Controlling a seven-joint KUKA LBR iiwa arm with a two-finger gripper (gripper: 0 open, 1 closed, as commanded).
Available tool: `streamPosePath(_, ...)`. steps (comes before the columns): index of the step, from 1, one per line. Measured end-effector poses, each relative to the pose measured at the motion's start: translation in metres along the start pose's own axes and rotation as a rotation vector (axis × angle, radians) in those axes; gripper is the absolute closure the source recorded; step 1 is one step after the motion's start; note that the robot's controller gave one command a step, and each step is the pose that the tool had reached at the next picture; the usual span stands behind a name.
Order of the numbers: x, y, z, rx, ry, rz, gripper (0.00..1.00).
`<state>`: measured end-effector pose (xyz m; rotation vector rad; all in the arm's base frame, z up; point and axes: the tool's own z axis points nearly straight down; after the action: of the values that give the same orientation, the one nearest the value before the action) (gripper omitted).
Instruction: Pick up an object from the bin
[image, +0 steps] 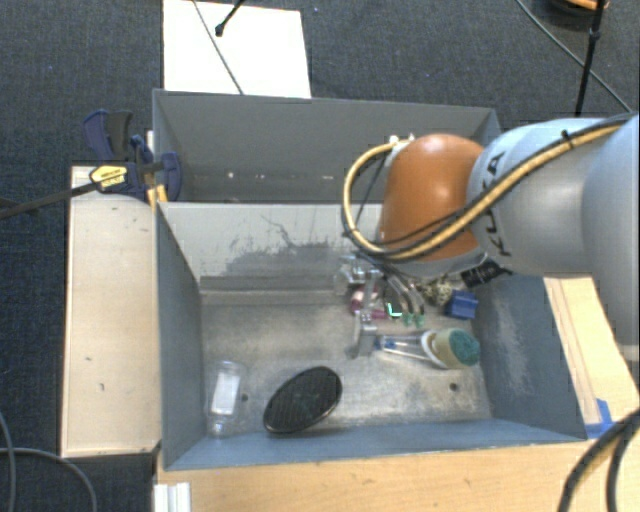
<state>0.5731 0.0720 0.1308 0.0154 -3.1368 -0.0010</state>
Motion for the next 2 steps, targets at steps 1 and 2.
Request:
streamPosePath(1,0.062,0.046,0.034,0.000,-0.003,-0.280,0.00)
streamPosePath(2,0.087,0.107,0.061,-0.002,-0.010,-0.226,0.00)
